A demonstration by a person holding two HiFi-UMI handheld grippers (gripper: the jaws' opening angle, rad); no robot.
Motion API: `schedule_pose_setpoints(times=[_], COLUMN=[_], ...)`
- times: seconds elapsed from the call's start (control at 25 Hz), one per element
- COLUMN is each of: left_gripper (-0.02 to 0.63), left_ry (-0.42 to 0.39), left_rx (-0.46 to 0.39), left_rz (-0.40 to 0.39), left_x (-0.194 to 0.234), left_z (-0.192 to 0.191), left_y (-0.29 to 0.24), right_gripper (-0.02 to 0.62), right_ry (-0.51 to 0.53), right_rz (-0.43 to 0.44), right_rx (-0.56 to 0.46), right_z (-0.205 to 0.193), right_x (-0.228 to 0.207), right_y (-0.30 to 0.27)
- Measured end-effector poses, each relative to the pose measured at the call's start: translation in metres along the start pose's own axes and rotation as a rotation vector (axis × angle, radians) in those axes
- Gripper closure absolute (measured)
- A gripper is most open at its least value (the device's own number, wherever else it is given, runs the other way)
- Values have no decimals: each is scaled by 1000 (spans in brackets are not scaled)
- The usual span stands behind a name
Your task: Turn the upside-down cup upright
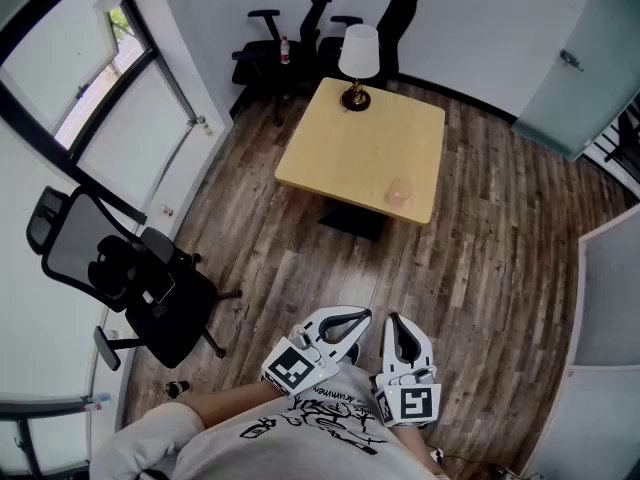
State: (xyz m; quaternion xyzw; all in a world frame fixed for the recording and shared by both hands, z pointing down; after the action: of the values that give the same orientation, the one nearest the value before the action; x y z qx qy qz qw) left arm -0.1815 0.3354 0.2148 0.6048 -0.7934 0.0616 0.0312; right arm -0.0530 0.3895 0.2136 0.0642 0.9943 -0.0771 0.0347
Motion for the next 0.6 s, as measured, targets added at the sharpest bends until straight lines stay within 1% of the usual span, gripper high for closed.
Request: schedule_pose_setpoints(times=[0.16,0.32,0.6], left_gripper=[597,597,597], left_ry=[1,23,3], left_rx=[6,11,5], left_rz=[-19,-3,17], left_x=[-14,-21,-26], left_z=[-6,-9,-12], left_y=[-8,-19,-42], right_gripper=[572,572,571], right_ry=[-7,-12,-19], right_rz=[-9,-18,1], right_rx=[-4,-8,-8], right_z=[-3,-3,-6], right_x=[-8,-20,-45], right_y=[6,11,18])
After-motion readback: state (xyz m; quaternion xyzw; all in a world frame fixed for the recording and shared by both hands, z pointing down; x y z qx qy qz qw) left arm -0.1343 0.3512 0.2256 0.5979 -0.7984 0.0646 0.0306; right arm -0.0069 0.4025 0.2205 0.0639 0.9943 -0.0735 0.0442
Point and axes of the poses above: the fingertips, and each gripper's own axes: y backward along the fingers, x to its left, z out of its top, the point moved 8 cm from there along y, backward along the fingers, and after that the axes turned 8 degrees about -z, right-handed, at the moved point
